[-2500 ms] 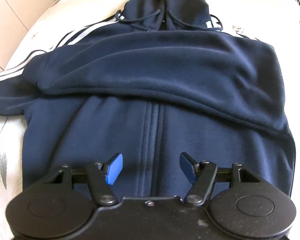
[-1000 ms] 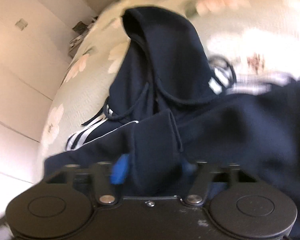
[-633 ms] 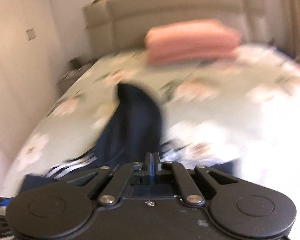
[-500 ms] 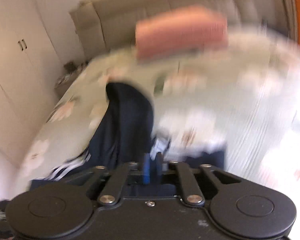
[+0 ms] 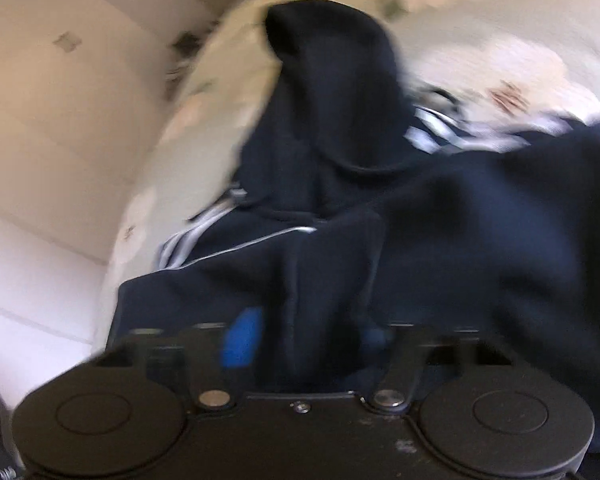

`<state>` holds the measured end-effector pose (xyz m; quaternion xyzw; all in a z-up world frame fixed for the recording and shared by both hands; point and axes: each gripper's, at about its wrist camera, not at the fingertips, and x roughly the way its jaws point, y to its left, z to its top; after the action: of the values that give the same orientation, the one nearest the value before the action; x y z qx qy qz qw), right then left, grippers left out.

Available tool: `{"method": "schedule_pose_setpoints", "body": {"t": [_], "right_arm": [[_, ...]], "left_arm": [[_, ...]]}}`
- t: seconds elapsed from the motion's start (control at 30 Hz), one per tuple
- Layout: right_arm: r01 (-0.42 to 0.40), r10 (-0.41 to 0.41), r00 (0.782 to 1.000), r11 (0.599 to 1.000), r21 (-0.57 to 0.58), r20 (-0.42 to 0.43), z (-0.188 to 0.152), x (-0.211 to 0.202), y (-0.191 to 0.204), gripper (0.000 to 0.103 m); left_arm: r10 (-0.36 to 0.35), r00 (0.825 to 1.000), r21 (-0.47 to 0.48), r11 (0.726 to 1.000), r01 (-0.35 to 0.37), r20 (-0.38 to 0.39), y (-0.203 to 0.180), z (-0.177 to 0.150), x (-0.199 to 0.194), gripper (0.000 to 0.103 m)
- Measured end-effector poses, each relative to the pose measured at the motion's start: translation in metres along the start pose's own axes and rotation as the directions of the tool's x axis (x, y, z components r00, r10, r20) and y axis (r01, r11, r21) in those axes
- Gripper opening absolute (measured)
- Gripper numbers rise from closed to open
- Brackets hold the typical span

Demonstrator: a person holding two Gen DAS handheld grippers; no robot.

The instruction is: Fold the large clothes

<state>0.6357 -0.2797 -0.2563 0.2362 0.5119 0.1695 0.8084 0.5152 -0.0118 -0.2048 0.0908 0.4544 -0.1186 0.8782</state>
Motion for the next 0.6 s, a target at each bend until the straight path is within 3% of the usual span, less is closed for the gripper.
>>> {"method": "schedule_pose_setpoints", "body": {"t": [0.03,0.17,0.3,0.43,0.5,0.53,0.6], "right_arm": [[0.023,-0.023,1.000,0.998,-0.052,-0.008,-0.002,0.000,0.013,0.007],[0.169,-0.143,0.981,0.961,-0.220,0.130,-0.004,-0.034,0.056,0.006],[0.276,-0.200,0.933,0.930,-0.241,0.298,0.006,-0.099,0.061,0.004],[0.432,-0.332,0.852,0.882,-0.187,0.405,0.005,-0.152,0.039,0.004],[0.485,-0.403,0.828,0.863,-0.140,0.390,0.001,-0.154,0.016,0.005],[0.495,-0.430,0.828,0.862,-0.109,0.360,-0.002,-0.147,0.004,0.007],[0.474,-0.442,0.866,0.874,-0.101,0.235,-0.010,-0.110,-0.030,0.017]], "left_arm": [[-0.001,1.000,-0.004,1.000,0.001,-0.003,0.001,0.001,0.000,0.058],[0.021,1.000,0.010,1.000,-0.021,0.016,0.002,0.005,-0.010,0.058],[0.024,0.997,0.000,1.000,-0.024,0.072,0.006,0.014,-0.028,0.058],[-0.011,0.996,-0.043,0.999,0.015,0.094,0.009,0.021,-0.031,0.058],[-0.021,0.997,-0.056,0.998,0.025,0.071,0.008,0.021,-0.022,0.059],[-0.017,0.998,-0.057,0.998,0.020,0.055,0.007,0.019,-0.015,0.059],[-0.008,1.000,-0.061,0.998,0.010,0.022,0.006,0.014,0.004,0.059]]}}
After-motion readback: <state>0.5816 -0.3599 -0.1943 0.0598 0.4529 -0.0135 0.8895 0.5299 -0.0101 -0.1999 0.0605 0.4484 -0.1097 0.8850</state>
